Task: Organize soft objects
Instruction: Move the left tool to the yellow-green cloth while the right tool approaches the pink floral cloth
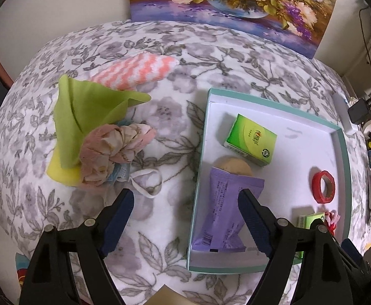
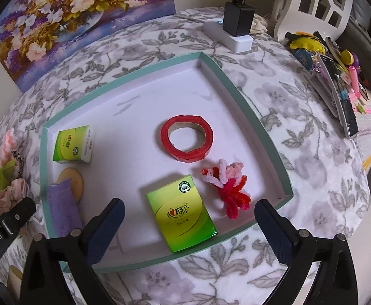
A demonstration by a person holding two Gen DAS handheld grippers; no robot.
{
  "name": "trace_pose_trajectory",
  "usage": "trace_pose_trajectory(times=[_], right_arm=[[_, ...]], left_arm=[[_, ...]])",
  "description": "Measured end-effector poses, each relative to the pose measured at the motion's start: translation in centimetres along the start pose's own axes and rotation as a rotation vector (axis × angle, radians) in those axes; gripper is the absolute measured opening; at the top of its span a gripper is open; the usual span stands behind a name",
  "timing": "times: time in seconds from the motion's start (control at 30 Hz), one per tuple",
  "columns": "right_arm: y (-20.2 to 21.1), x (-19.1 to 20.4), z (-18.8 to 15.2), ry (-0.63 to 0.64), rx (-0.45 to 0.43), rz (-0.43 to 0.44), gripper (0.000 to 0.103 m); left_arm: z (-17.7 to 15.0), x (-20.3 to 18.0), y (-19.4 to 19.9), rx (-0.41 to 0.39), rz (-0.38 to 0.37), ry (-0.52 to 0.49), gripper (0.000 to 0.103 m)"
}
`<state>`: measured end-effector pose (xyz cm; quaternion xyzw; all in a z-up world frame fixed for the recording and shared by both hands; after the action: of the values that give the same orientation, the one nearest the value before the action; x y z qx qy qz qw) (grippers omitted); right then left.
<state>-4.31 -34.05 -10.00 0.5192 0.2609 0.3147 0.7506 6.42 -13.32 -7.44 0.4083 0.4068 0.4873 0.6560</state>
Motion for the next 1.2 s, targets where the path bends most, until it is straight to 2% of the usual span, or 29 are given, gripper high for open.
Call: trace_pose_trajectory(times=[0.27, 0.43, 0.63, 0.83, 1.2], right_arm=[[-0.1, 0.1, -0.1, 0.004, 0.004, -0.019, 0.103], [0.3, 1.1, -0.5, 0.02, -0.001, -0.026, 0.103], [1.9, 4.7, -0.9, 0.083, -0.03, 0.001, 0.103], [3.2, 9.1, -1.8, 0.148, -0.048, 0.028, 0.103], [4.3, 15.8, -3.9, 0.208, -0.041, 0.092, 0.103]], left_arm=[[0.3, 0.4, 0.5, -0.003, 0.013, -0.018, 0.085], [1.0, 2.0, 2.0, -0.027, 0.042, -0.018, 0.085], [2.1, 6.5, 4.0, -0.063, 0.097, 0.05, 0.085], [2.8, 12.1, 5.7, -0.097, 0.143, 0.165, 0.085], [2.8, 20.1, 5.8, -0.086, 0.178, 0.317, 0.085]])
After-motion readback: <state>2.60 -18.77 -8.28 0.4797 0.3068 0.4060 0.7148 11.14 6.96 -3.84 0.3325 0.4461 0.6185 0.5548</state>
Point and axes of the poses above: each gripper's, at about its wrist camera, not at the fingertips, and y roughly against the way its jaws point, x to its left, z to its top, the point moved 7 cm from there along -y, roughly the way its jaws point, and after that the axes turned 7 degrees about -z, right-handed, at the moved point
